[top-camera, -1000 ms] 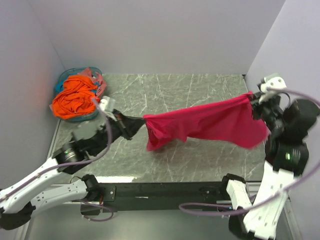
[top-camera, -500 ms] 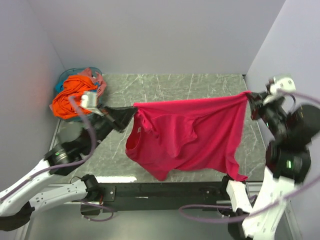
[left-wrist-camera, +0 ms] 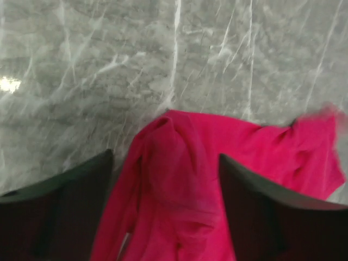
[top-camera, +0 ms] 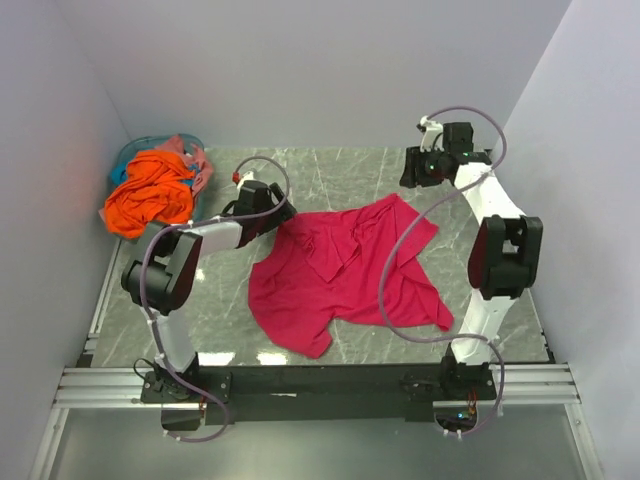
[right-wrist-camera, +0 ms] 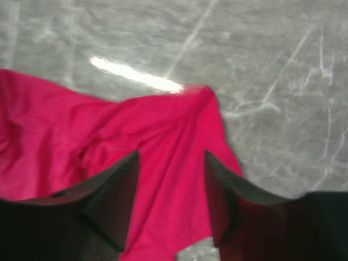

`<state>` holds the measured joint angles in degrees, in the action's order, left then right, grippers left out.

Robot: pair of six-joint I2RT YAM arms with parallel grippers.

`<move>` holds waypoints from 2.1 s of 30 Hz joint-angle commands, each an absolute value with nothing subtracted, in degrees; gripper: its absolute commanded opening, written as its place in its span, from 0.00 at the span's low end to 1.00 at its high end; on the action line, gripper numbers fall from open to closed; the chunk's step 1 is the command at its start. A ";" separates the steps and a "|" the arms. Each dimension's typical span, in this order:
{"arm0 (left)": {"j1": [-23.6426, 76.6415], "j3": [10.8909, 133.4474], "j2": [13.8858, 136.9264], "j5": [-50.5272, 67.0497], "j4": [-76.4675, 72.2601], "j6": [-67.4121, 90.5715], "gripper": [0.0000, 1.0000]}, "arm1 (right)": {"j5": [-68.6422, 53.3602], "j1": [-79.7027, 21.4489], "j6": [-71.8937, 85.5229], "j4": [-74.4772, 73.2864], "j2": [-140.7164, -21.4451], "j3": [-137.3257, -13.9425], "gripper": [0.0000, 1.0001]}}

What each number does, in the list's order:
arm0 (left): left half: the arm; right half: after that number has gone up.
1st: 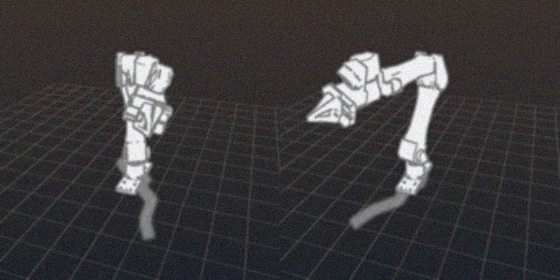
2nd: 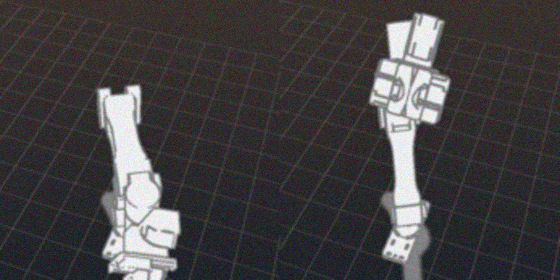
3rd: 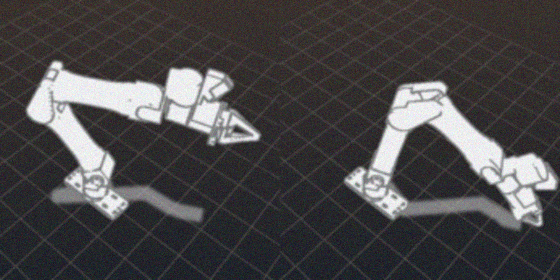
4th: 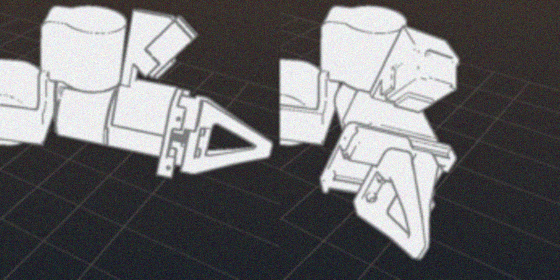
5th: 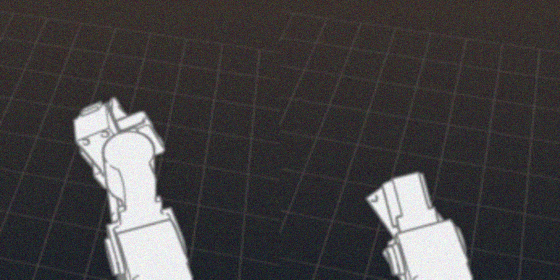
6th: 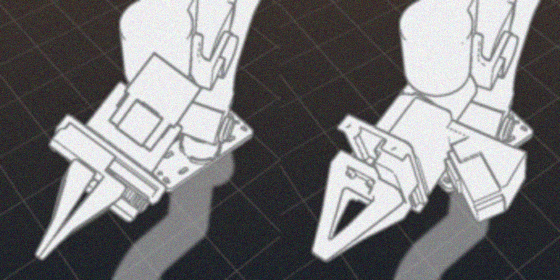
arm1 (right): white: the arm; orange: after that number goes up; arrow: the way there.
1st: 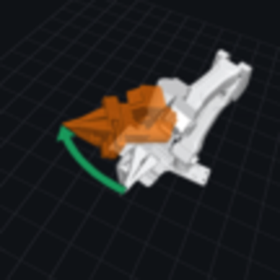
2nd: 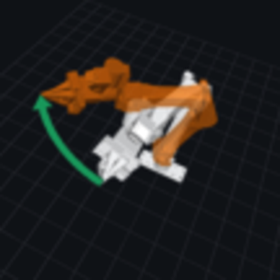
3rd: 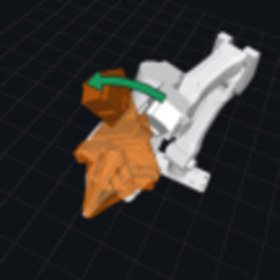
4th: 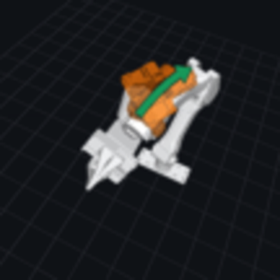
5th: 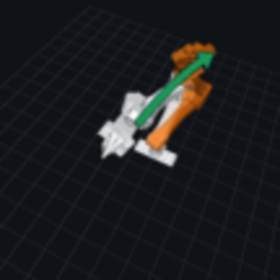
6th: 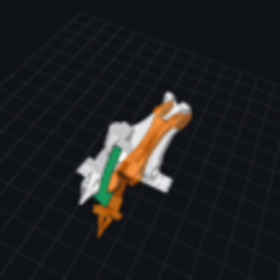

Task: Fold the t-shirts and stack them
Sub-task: Flatten the tshirt out

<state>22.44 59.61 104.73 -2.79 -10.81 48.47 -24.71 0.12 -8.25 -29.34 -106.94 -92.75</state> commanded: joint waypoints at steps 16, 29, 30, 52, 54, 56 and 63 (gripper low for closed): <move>30.31 68.74 87.28 6.42 13.97 29.80 0.66 | -37.09 9.93 -22.24 -33.93 -80.69 -61.54 0.71; 48.16 72.85 99.48 -7.99 25.05 20.48 0.63 | -40.78 11.95 -21.88 -33.05 -82.88 -58.80 0.68; 48.51 73.30 101.23 -8.78 25.31 20.39 0.63 | -40.78 12.04 -21.88 -33.13 -82.88 -58.80 0.68; 53.26 80.07 113.91 -14.41 28.83 20.21 0.41 | -42.62 12.92 -22.06 -33.92 -83.14 -59.06 0.68; 53.35 80.07 113.47 -15.47 28.65 20.30 0.30 | -42.71 13.01 -22.06 -33.93 -83.23 -58.89 0.68; 53.52 80.07 112.77 -16.61 28.30 20.48 0.18 | -42.89 13.01 -22.32 -34.19 -83.23 -58.97 0.68; 53.79 78.58 103.91 -16.79 26.28 20.92 0.08 | -42.45 13.18 -22.50 -33.92 -83.23 -58.97 0.68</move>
